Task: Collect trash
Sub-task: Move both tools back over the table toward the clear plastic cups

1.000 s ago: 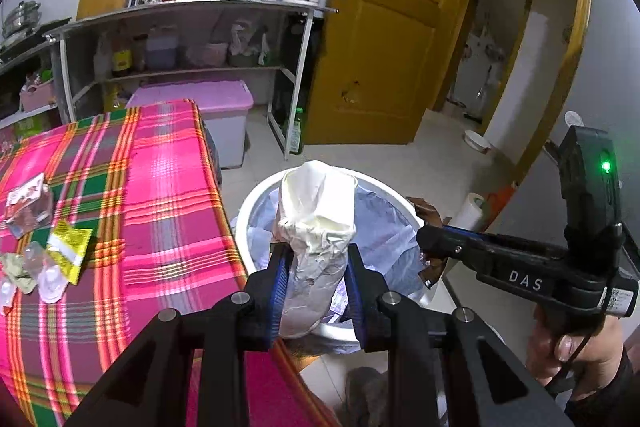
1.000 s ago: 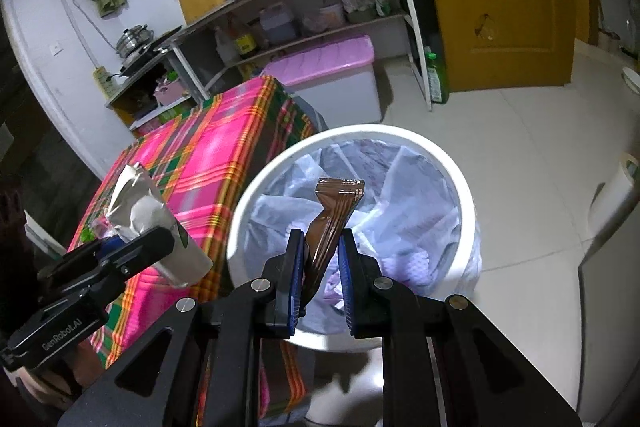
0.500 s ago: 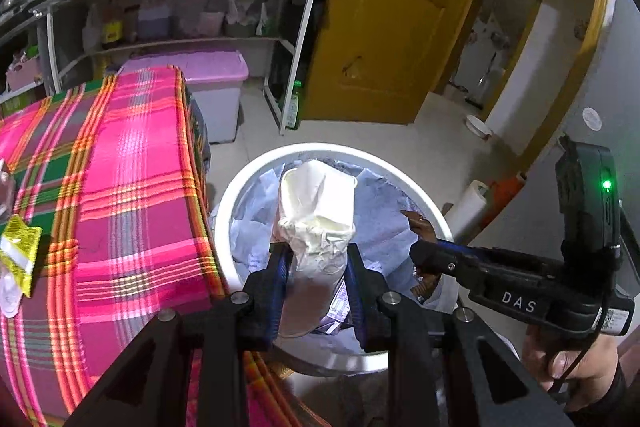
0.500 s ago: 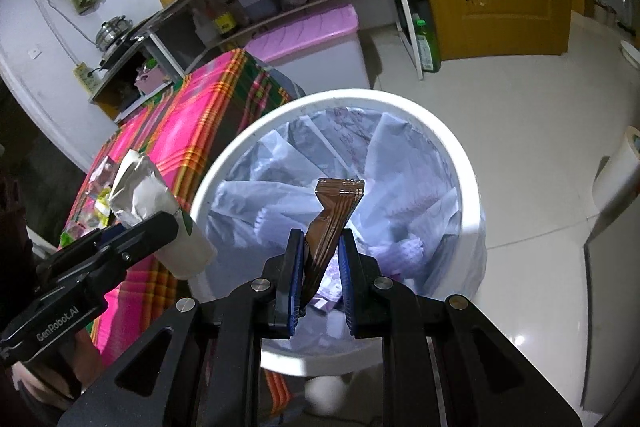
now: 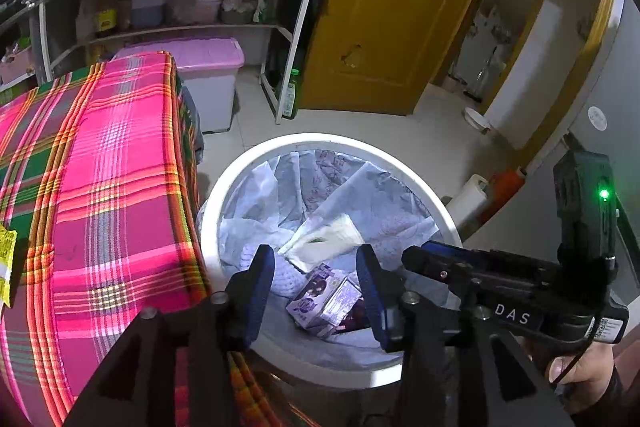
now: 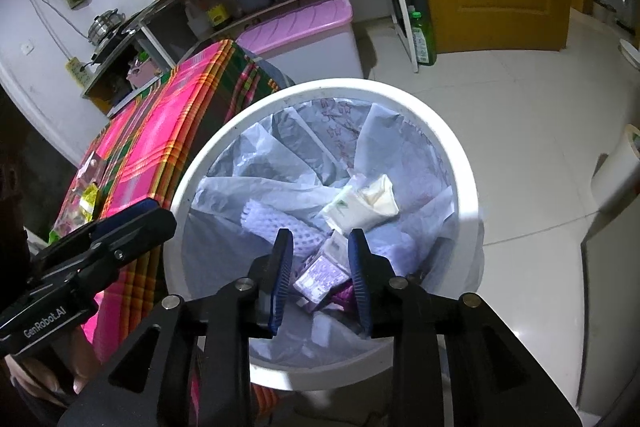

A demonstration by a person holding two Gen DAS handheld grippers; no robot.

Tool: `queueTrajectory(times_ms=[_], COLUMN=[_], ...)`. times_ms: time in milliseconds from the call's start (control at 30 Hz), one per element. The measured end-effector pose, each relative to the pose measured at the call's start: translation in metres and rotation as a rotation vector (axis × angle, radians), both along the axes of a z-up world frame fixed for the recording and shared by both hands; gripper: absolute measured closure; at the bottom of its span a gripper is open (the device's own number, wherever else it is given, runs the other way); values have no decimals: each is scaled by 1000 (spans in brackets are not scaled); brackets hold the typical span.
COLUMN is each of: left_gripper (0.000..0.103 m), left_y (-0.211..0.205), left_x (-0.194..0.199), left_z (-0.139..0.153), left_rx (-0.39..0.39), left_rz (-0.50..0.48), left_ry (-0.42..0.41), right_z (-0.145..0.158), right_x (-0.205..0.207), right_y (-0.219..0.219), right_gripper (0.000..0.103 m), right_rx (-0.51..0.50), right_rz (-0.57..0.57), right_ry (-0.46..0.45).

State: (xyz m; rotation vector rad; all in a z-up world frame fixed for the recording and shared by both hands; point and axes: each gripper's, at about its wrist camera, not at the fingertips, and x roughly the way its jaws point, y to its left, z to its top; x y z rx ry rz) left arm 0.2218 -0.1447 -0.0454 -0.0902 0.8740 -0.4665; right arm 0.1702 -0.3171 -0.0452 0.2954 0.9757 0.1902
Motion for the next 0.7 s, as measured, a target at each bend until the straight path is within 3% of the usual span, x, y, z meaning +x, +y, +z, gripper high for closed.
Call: queueTrajectory(times_ms=[700], left_gripper=[61], left_y=[35], left_x=[-52], left_z=[46], left_rx=[-68], left_rz=[38], left_ry=[-100], right_z=[66], right_x=[-44], right_y=[39], right_gripper=[73], right_rx=[-37], right_rz=[78], right_ry=[-162])
